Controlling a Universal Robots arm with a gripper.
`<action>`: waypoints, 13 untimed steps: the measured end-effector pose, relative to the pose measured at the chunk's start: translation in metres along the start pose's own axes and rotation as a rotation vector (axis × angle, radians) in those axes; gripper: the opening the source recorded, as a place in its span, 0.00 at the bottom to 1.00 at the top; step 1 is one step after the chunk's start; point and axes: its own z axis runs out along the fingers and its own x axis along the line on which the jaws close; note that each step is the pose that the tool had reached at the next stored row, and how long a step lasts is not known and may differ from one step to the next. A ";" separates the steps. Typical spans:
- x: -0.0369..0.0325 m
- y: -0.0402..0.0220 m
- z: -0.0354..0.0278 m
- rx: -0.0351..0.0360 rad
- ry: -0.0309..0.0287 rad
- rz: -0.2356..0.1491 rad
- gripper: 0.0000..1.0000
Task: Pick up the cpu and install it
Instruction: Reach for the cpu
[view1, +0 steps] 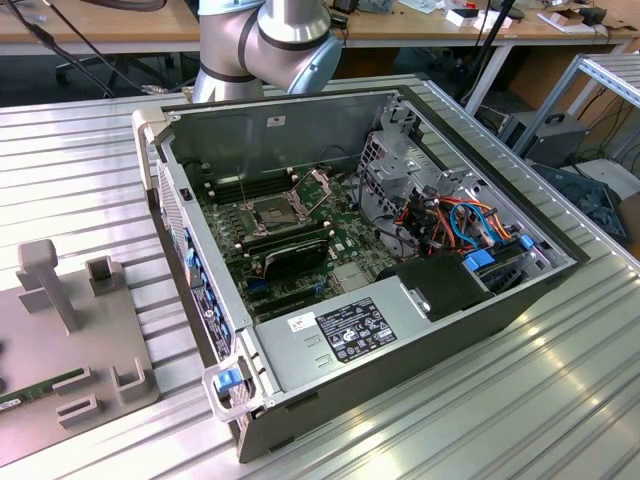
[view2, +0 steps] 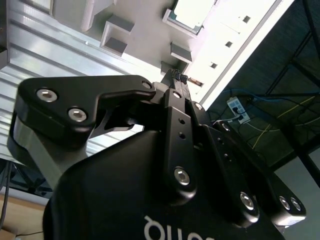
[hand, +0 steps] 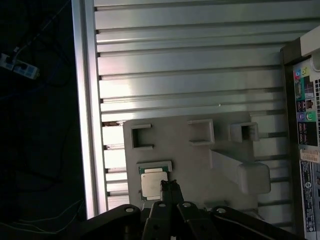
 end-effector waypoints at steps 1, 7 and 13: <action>0.0000 0.0000 0.0002 0.0002 0.0000 0.000 0.11; 0.0001 -0.0002 0.0041 0.0010 -0.0001 0.000 0.11; 0.0003 -0.0003 0.0081 0.0009 0.0007 0.000 0.11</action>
